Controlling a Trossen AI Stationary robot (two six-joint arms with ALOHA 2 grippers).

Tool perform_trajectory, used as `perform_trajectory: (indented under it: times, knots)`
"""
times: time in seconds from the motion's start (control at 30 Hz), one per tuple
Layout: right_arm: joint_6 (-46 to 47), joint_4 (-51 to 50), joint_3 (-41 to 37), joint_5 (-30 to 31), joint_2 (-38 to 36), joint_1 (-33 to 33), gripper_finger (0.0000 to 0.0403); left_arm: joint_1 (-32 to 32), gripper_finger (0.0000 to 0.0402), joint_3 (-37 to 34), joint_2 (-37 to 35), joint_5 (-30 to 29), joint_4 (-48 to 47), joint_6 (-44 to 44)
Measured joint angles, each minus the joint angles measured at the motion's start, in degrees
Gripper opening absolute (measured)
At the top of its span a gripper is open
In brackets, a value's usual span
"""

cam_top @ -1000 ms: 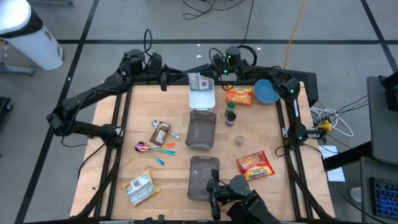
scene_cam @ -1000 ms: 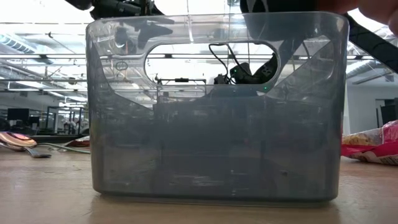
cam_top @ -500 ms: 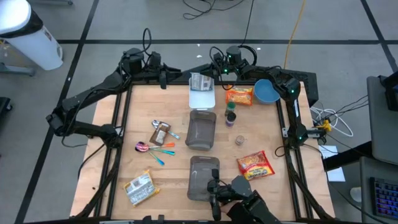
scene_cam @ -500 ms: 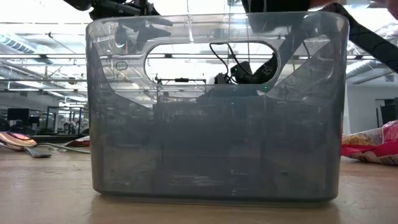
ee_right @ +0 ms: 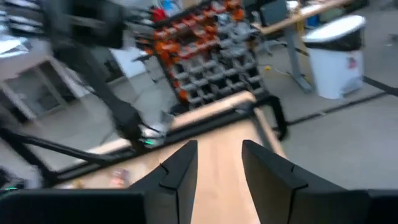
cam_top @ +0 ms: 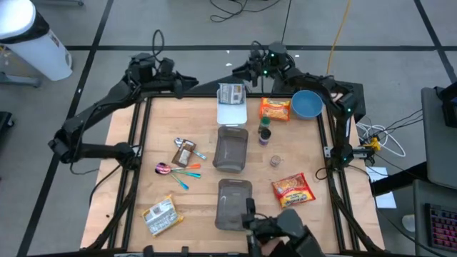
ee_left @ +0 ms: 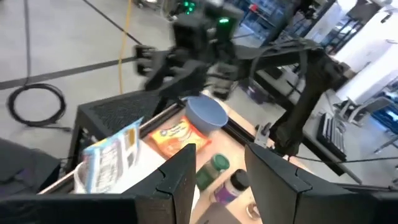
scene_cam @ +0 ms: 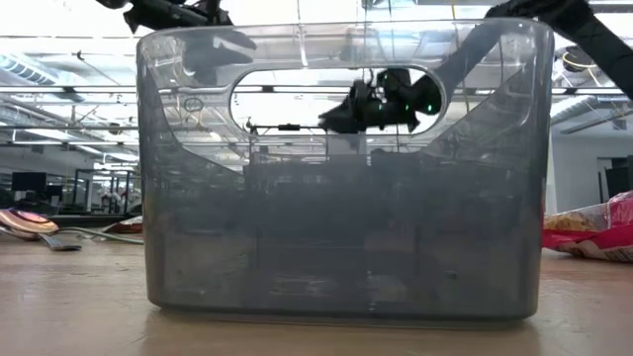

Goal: Pick & Place Food Item
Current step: Put the blue patterned spoon into the bottom black bin

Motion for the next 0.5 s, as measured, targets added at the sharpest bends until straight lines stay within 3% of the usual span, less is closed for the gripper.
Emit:
perform_trajectory:
  times: [0.27,0.5]
  knots:
    - [12.67,-0.14,0.00,-0.07,-6.58,4.69,0.0117,2.69,0.0145,0.00,-6.61,-0.52,-0.97,-2.44]
    - [22.88,-0.78,-0.02,-1.64,-7.90,11.93,0.0120,0.80,0.0145,0.00,-7.50,-2.26,1.21,-2.81]
